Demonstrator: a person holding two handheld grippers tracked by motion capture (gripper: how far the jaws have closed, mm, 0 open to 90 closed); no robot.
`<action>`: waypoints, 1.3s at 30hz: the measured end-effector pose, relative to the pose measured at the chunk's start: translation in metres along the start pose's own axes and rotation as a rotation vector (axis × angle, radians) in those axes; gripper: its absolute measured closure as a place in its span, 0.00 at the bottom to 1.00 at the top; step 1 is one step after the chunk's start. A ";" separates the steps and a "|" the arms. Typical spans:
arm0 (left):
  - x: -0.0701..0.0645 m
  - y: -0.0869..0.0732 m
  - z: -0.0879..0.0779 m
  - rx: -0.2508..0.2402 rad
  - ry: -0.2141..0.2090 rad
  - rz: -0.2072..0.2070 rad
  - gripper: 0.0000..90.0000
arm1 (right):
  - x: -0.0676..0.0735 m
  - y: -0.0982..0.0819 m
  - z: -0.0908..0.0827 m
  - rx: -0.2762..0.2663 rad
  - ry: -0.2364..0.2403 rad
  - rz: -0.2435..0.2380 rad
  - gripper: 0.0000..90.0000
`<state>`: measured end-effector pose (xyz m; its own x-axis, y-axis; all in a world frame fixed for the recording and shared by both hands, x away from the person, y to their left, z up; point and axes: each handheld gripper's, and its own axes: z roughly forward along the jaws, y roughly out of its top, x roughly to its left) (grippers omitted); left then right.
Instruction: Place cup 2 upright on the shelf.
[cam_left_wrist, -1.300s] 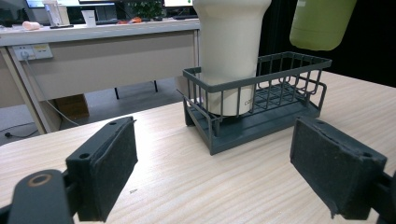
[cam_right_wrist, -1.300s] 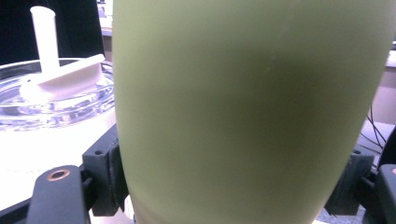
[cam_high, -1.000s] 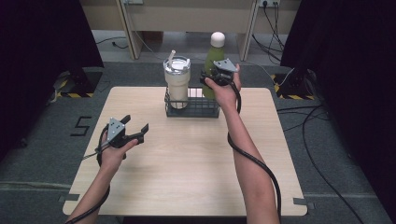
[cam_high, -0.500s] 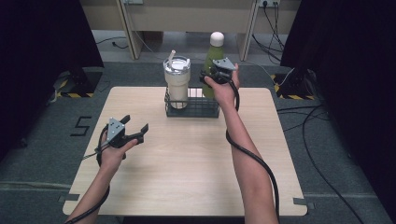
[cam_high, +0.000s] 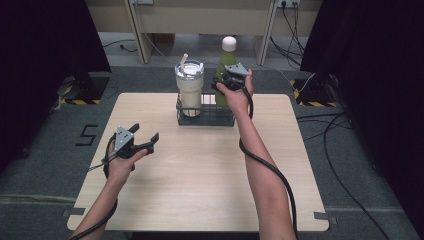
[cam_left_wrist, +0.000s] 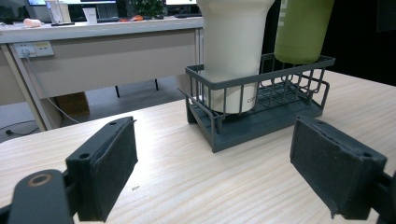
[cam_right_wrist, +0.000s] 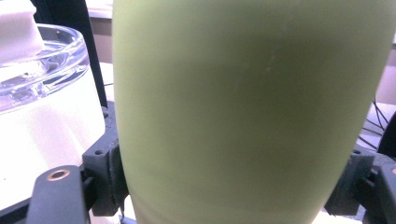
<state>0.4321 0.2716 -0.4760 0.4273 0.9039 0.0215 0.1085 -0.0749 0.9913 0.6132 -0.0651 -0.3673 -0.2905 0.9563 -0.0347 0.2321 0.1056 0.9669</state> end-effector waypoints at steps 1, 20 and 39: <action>0.000 0.000 0.000 0.000 0.000 0.000 0.16 | 0.000 0.000 0.001 0.001 0.000 -0.002 0.23; 0.002 0.000 0.000 -0.002 0.001 -0.001 0.15 | 0.002 -0.010 0.011 0.033 -0.004 -0.003 0.23; 0.002 -0.001 0.000 0.003 0.000 0.001 0.16 | -0.001 -0.019 0.020 0.068 -0.021 -0.007 0.23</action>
<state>0.4325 0.2732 -0.4768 0.4277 0.9036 0.0227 0.1104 -0.0772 0.9909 0.6270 -0.0625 -0.3910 -0.2727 0.9609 -0.0477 0.2927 0.1301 0.9473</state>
